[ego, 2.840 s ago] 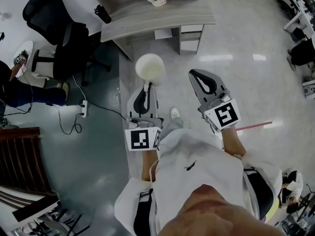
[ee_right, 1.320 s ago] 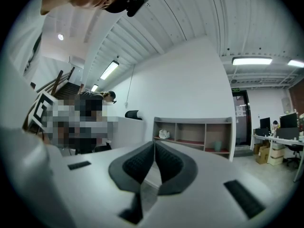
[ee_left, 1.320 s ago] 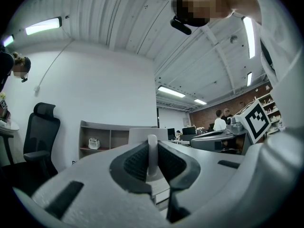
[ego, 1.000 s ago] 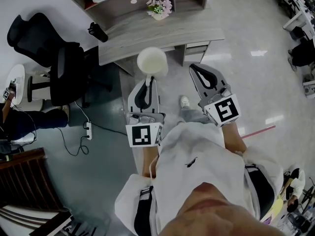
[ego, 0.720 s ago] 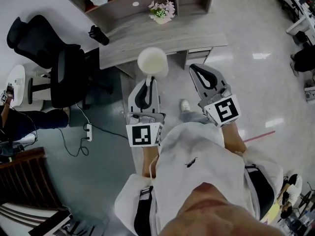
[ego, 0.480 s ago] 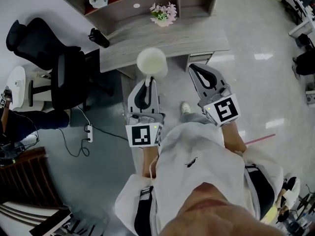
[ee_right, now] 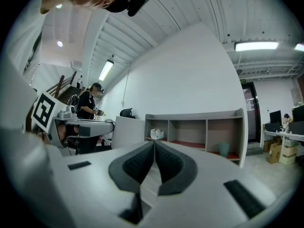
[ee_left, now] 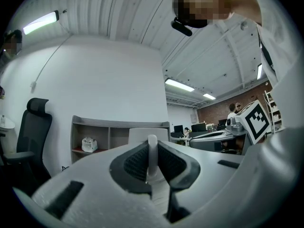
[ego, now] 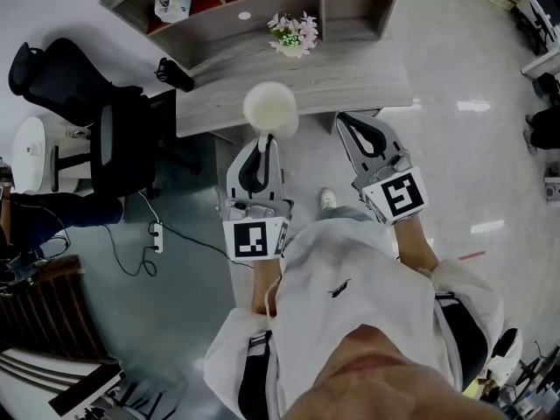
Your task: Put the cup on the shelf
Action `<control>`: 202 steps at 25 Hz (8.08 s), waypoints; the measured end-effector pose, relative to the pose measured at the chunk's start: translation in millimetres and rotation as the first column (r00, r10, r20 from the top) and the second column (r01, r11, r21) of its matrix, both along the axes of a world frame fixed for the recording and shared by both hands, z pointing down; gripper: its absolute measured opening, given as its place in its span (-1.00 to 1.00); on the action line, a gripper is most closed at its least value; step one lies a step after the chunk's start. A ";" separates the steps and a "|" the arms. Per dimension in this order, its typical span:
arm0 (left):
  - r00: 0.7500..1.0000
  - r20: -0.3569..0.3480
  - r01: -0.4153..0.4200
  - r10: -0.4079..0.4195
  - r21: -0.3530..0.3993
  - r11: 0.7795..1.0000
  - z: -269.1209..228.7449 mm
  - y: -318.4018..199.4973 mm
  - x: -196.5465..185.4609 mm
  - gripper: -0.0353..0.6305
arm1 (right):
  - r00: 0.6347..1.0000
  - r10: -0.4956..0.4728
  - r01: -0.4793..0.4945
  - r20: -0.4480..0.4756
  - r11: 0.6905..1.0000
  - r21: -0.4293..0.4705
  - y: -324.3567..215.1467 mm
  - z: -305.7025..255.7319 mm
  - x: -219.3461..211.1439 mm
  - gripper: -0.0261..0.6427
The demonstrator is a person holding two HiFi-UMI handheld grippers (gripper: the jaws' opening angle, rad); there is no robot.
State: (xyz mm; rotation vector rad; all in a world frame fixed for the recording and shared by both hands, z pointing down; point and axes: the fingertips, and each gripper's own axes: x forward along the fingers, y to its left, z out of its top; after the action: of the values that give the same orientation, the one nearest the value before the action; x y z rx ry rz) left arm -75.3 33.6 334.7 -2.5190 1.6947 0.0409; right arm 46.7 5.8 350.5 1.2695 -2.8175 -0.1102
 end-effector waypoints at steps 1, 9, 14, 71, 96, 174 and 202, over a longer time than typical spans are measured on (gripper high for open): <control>1.000 0.002 0.005 -0.005 -0.001 1.000 -0.1 -3.1 1.8 -0.75 | 1.000 -0.006 0.006 0.003 1.000 -0.002 -3.9 0.0 1.2 -0.83; 0.999 0.012 0.044 -0.044 -0.012 0.999 0.5 -19.6 4.2 -0.75 | 0.999 -0.040 0.040 0.019 0.999 -0.006 -26.6 1.7 4.4 -0.83; 0.999 0.012 0.044 -0.044 -0.013 0.999 2.4 -36.1 2.7 -0.75 | 0.999 -0.038 0.038 0.014 0.999 -0.015 -45.8 6.5 2.1 -0.83; 0.978 -0.038 -0.205 0.203 -0.037 0.978 17.9 -303.6 -61.0 -0.74 | 0.974 0.223 -0.224 -0.032 0.974 -0.042 -273.2 4.8 -63.0 -0.83; 0.991 -0.052 -0.126 0.123 -0.060 0.990 40.3 -389.1 -42.2 -0.74 | 0.990 0.132 -0.136 -0.049 0.986 -0.096 -359.6 31.6 -52.4 -0.83; 0.994 0.030 -0.098 0.106 -0.200 0.975 98.1 -507.1 -7.6 -0.49 | 0.986 0.162 -0.166 -0.039 0.976 -0.141 -419.9 46.9 -43.1 -0.83; 0.997 0.032 -0.066 0.070 -0.126 0.990 59.4 -457.1 -33.3 -0.54 | 0.989 0.144 -0.146 -0.034 0.984 -0.103 -385.3 39.5 -53.4 -0.83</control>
State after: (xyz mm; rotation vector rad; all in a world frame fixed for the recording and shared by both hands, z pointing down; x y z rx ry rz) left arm -108.6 -423.5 394.1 -2.6490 1.6466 -0.1083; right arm -6.6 -379.5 390.1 1.4319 -2.6589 0.0276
